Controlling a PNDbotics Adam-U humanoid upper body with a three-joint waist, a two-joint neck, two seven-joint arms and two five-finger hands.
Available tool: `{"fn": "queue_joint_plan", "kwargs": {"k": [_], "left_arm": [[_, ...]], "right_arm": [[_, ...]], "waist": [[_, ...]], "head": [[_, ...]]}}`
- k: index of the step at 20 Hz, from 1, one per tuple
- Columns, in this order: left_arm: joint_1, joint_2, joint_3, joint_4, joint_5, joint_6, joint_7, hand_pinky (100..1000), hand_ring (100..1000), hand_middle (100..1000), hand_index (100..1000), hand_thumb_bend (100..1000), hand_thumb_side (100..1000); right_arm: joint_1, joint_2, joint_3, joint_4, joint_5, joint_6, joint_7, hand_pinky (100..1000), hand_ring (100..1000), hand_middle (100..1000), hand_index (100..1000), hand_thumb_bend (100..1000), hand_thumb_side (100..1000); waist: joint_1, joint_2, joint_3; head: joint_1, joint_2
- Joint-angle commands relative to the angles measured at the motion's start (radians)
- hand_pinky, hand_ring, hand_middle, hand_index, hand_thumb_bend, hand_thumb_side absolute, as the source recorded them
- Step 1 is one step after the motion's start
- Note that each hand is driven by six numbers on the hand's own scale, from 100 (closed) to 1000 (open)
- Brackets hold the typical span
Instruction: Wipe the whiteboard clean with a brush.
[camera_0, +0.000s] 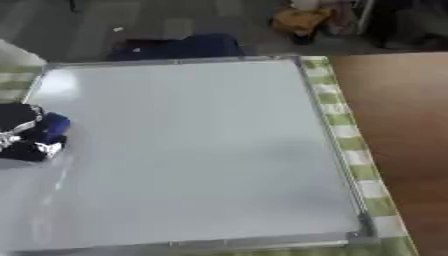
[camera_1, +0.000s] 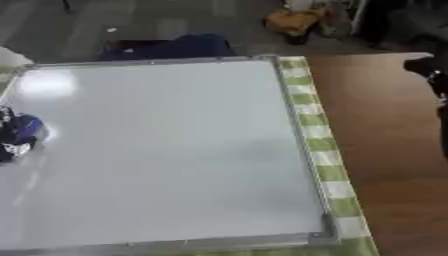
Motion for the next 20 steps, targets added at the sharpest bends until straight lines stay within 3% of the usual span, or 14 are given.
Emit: {"fn": "queue_joint_plan", "kwargs": {"k": [1, 14, 20], "left_arm": [[-0.012, -0.003, -0.017, -0.027, 0.019, -0.028, -0.032, 579, 339, 144, 160, 100, 700], [-0.017, -0.044, -0.059, -0.078, 0.105, -0.114, -0.120, 556, 323, 129, 160, 100, 703], [-0.015, -0.046, -0.068, -0.096, 0.143, -0.123, -0.153, 538, 304, 109, 150, 100, 643]], "right_arm": [[-0.008, -0.020, -0.007, -0.014, 0.000, -0.001, -0.003, 774, 640, 487, 571, 246, 982], [-0.014, -0.021, -0.006, -0.014, 0.001, 0.004, -0.008, 774, 640, 486, 571, 244, 977], [-0.015, -0.022, -0.006, -0.014, -0.001, 0.003, -0.007, 774, 639, 485, 571, 244, 981]], "waist": [[-0.003, -0.020, -0.002], [0.002, -0.017, -0.009], [0.001, -0.016, -0.009]], "head": [[0.002, -0.008], [0.001, -0.009], [0.001, -0.012]]}}
